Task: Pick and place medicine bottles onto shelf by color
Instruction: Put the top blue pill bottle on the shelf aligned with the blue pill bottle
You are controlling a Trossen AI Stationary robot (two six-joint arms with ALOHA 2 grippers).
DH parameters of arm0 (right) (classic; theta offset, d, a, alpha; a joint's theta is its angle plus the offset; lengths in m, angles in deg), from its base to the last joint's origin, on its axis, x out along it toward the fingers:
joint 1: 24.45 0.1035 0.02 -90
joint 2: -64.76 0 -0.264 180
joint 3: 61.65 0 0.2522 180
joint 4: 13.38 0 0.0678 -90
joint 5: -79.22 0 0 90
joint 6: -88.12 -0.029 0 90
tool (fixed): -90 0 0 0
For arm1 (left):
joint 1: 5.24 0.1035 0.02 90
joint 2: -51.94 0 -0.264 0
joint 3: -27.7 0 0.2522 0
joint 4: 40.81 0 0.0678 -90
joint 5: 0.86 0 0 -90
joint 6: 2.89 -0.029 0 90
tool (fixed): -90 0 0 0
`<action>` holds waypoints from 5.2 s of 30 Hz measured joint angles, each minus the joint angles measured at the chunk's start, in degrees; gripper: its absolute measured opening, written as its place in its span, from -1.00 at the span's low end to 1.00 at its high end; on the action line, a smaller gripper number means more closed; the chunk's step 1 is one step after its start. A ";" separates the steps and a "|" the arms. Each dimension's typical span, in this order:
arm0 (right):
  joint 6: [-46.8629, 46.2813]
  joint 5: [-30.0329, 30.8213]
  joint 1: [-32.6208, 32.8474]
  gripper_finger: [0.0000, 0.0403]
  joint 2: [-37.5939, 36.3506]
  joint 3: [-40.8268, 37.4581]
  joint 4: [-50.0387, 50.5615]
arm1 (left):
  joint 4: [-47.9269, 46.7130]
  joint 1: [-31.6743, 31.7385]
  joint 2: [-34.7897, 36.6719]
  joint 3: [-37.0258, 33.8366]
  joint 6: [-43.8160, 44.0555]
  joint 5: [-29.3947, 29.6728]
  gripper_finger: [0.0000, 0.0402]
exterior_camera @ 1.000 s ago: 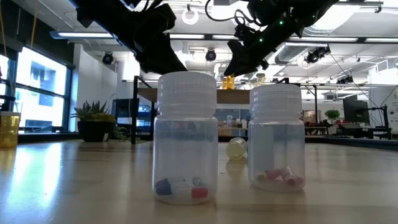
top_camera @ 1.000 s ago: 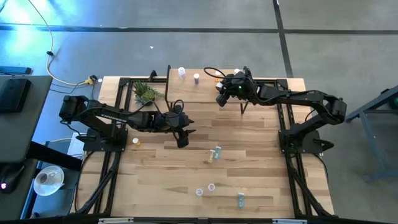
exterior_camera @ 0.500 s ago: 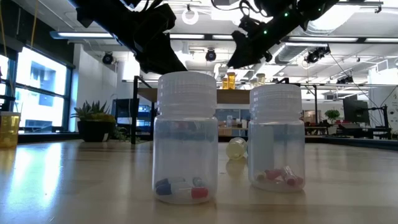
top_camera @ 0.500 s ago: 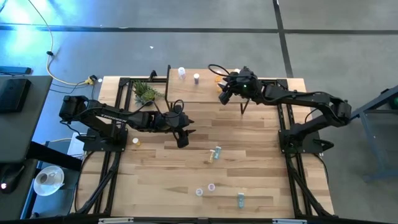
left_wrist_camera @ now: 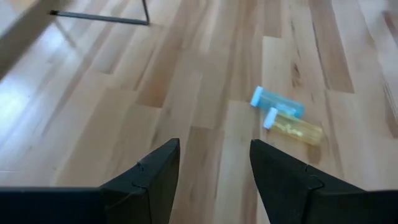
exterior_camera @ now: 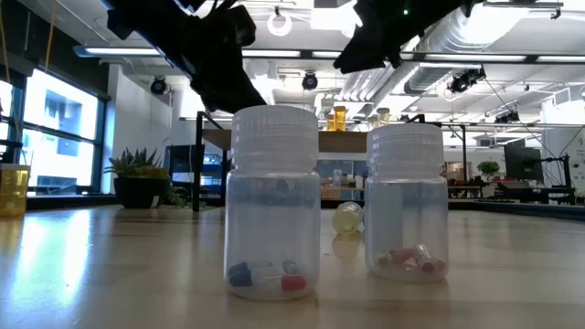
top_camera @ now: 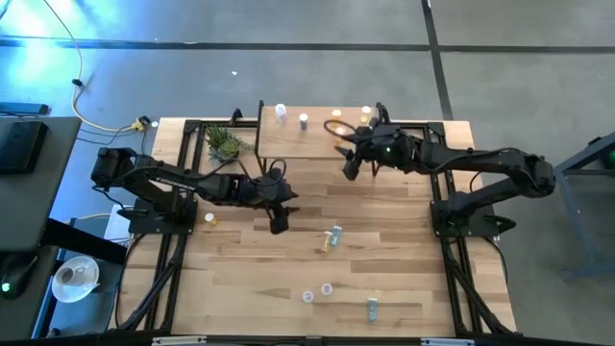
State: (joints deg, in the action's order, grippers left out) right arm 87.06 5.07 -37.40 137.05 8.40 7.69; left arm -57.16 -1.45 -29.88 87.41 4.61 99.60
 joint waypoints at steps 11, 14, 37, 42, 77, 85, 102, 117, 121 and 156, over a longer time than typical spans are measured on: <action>-7.22 -0.02 9.13 -0.21 -0.08 0.00 8.67 | -0.58 -2.46 0.31 0.00 -0.15 0.04 -0.08; -13.74 -0.12 11.63 -0.21 -0.08 0.00 12.04 | -0.52 -2.28 0.31 0.00 -0.15 0.09 -0.08; -59.98 -10.27 21.33 -0.21 7.63 0.00 21.68 | -2.59 -2.11 0.28 0.00 -0.17 4.31 -0.08; -65.05 -16.32 21.33 -0.21 12.25 0.00 21.03 | -4.89 -1.27 0.28 0.00 -0.12 4.31 -0.08; -78.57 -18.62 21.35 -0.21 26.43 -0.07 14.28 | -13.11 0.86 0.24 0.00 2.83 5.22 -0.08; -79.86 -17.96 21.48 -0.21 28.46 -0.04 13.93 | -13.11 0.86 0.24 0.00 2.83 5.22 -0.08; -80.99 -19.31 24.01 -0.29 29.14 -0.04 17.95 | -13.10 0.86 0.24 -0.01 2.83 5.33 -0.08; -76.87 -17.73 24.26 -0.58 28.99 0.04 20.08 | -13.08 0.84 0.24 -0.02 2.83 5.19 -0.08; -74.89 -17.69 24.26 -0.58 28.88 0.04 20.08 | -13.06 0.84 0.24 -0.02 2.83 5.18 -0.08; -27.15 0.31 19.95 -0.58 11.10 -0.07 13.36 | -1.81 1.94 0.09 -0.04 1.67 5.11 0.04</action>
State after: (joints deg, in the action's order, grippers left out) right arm 59.91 5.38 -17.45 148.15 8.33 21.05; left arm -58.96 0.49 -29.79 87.37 6.28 104.71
